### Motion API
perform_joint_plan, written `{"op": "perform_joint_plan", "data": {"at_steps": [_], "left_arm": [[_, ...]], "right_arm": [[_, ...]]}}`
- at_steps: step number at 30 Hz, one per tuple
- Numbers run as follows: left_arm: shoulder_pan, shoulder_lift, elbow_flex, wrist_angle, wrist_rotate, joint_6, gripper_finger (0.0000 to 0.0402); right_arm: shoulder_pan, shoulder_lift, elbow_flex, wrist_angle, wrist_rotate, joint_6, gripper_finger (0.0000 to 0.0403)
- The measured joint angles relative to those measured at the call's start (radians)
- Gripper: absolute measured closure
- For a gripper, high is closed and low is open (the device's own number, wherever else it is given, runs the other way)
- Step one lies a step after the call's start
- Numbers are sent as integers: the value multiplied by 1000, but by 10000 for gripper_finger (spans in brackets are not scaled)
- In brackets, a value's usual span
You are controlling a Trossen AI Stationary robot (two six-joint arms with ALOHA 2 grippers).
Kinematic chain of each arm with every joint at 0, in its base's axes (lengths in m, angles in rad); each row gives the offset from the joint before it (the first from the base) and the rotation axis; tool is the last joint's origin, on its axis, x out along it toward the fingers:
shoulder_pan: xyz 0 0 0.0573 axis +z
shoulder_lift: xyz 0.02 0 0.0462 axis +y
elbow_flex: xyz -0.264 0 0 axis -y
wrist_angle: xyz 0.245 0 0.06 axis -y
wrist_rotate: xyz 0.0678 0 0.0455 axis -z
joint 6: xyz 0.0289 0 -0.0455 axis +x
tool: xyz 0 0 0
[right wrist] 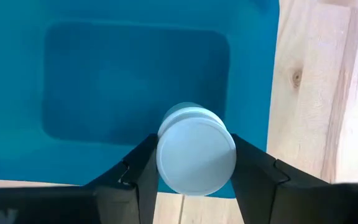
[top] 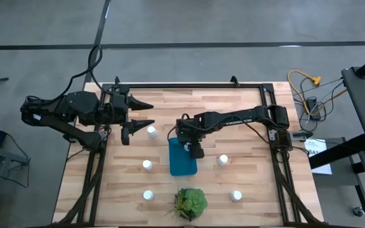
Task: Pick and place pill bottles into a basket
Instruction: Put the medicine bottle into the container
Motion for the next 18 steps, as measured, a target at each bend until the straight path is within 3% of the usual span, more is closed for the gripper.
{"op": "perform_joint_plan", "data": {"at_steps": [14,18], "left_arm": [[0,1,0,0,0,0,171],[0,1,0,0,0,-1,171]], "right_arm": [[-1,0,-2,10,15,-33,254],[-1,0,-2,3,19,-41,233]]}}
